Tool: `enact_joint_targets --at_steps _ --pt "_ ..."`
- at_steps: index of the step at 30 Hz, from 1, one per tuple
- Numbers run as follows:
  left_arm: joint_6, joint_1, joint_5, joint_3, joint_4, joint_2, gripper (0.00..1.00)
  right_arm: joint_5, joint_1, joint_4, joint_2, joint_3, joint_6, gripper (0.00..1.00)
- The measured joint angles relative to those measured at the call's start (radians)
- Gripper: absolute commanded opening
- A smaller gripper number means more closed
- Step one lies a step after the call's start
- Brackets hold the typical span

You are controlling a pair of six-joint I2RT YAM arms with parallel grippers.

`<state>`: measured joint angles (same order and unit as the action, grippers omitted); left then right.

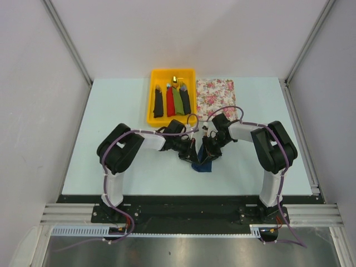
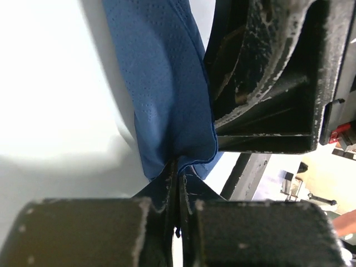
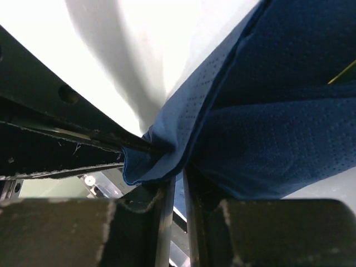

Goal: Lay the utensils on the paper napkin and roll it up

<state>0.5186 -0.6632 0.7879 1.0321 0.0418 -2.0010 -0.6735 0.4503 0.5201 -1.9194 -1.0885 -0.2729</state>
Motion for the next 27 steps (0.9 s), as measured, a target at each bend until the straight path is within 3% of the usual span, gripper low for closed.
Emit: enact_joint_targets --at_steps 9,15,27 --pt "-0.014 0.001 -0.012 0.024 -0.053 -0.002 0.0 -0.051 -0.059 -0.063 0.039 0.0 -0.049 0.31" --pt "-0.014 -0.001 -0.016 0.035 -0.068 -0.006 0.0 -0.097 -0.126 -0.134 0.118 0.008 -0.06 0.26" --pt "-0.014 -0.002 -0.017 0.039 -0.073 -0.008 0.0 -0.1 -0.135 -0.19 0.069 0.105 -0.055 0.21"
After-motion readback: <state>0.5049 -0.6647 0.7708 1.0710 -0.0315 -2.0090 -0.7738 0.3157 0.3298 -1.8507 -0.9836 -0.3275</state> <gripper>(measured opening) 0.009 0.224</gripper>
